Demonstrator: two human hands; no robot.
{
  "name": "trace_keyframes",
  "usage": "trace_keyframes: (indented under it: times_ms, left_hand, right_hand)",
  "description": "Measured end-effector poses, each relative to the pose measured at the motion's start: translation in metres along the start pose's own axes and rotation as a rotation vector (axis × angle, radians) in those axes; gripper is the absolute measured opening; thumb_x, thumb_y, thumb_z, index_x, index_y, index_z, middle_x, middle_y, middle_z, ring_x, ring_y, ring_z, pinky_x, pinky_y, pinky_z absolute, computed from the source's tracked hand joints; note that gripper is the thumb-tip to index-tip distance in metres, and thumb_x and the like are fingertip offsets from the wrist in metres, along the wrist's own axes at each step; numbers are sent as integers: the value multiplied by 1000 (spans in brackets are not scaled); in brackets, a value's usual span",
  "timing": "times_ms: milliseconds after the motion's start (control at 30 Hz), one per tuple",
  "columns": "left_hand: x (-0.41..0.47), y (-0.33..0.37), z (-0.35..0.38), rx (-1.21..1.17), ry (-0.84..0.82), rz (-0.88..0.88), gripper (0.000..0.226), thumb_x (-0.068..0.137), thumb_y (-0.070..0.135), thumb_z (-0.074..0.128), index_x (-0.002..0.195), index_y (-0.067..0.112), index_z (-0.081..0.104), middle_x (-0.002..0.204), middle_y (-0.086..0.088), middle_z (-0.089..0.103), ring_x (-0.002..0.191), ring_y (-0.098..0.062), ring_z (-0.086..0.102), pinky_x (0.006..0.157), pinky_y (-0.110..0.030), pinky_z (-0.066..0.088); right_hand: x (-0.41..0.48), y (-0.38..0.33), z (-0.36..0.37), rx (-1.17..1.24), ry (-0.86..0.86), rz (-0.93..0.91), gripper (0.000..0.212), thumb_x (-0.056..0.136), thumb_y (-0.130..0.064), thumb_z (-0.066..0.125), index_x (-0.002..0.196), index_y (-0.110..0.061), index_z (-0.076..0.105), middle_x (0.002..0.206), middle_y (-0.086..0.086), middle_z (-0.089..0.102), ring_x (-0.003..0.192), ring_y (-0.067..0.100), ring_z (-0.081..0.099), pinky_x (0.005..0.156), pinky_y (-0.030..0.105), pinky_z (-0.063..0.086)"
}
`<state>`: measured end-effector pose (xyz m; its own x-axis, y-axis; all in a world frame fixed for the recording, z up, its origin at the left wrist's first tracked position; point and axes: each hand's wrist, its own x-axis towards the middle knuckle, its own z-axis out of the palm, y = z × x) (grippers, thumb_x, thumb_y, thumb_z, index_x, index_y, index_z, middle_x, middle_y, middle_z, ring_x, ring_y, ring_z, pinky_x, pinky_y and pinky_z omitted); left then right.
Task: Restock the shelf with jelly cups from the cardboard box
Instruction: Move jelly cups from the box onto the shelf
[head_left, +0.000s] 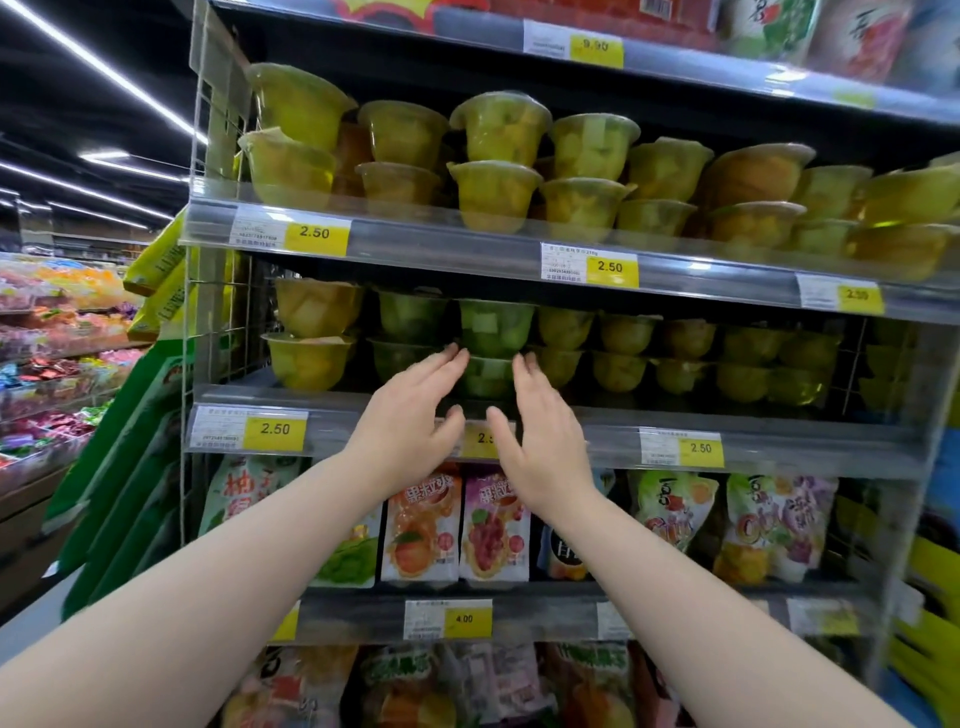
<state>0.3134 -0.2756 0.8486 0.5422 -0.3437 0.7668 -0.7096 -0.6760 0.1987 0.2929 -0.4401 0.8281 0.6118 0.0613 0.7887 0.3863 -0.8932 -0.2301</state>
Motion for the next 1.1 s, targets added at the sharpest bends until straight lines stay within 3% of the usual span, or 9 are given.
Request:
trace_keyframes:
  times_ms: [133,267,433,633,800,1100]
  left_hand:
    - [3,1,1,27,-26,-6,59,98,26,47,151,21,23,158,3,22,145,-12,20,115,-25,18]
    - [5,1,2,167,-124,-27,72,93,49,35,154,18,13,160,-1,12,147,-16,16,117,-32,18]
    - [-19,4,4,330,-215,-66,72,97,49,33,154,18,2,162,0,-1,149,-19,-3,119,-40,-2]
    - [-93,-5,-20,473,-482,-140,83,93,52,43,153,24,-7,160,4,-17,148,-19,-13,118,-50,-3]
    - [-189,-7,-35,506,-652,-379,88,88,56,48,154,25,-2,161,2,-14,148,-25,-8,116,-57,5]
    - [-361,21,-53,458,-890,-584,87,90,52,51,154,27,-4,161,2,-11,148,-29,-5,117,-55,5]
  right_hand:
    - [5,-2,-2,-73,-58,45,62,102,-42,32,154,-16,9,161,5,11,147,17,13,117,30,11]
    - [7,-6,0,-185,-126,80,65,102,-44,26,154,-12,4,161,8,7,147,22,9,118,31,4]
    - [-11,-11,-4,-265,-238,127,62,102,-45,20,154,-14,5,162,3,1,148,18,-3,119,36,0]
    - [-56,-15,-23,-295,-475,146,57,104,-43,22,154,-20,8,162,0,-3,148,21,-2,120,39,12]
    - [-126,-31,-28,-262,-665,127,59,102,-44,33,154,-26,12,162,-2,2,149,21,1,118,37,14]
    - [-270,-75,-1,-128,-942,116,62,98,-47,43,153,-31,18,161,-4,10,148,20,6,118,41,21]
